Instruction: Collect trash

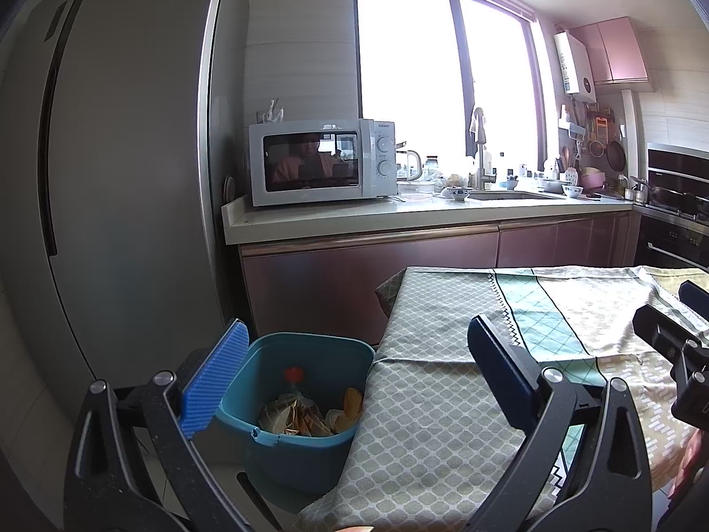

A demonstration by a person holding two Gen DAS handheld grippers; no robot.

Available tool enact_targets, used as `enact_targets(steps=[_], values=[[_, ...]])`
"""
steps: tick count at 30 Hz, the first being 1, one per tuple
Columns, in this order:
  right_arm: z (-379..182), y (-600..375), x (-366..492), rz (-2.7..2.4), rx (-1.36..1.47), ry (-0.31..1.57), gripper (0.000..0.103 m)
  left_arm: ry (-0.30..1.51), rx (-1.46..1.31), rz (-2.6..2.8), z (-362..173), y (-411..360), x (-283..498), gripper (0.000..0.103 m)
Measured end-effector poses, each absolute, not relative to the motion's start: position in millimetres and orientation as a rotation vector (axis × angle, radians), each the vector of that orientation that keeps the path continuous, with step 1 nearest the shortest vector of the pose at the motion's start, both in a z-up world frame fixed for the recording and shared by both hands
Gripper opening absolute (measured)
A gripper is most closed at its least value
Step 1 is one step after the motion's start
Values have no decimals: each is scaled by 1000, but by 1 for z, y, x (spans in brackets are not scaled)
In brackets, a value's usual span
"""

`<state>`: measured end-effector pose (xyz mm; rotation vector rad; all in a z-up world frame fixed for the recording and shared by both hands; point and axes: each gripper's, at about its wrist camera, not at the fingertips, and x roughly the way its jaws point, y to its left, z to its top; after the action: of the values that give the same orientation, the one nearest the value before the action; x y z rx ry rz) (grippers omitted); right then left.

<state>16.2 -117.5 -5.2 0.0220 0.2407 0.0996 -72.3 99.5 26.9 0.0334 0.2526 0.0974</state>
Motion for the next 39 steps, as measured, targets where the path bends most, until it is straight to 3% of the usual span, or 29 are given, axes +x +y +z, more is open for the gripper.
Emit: enact_targets(steps=[39], values=[[-8, -120, 18, 89, 26, 246, 97, 257, 36, 108, 21, 97, -71, 98]])
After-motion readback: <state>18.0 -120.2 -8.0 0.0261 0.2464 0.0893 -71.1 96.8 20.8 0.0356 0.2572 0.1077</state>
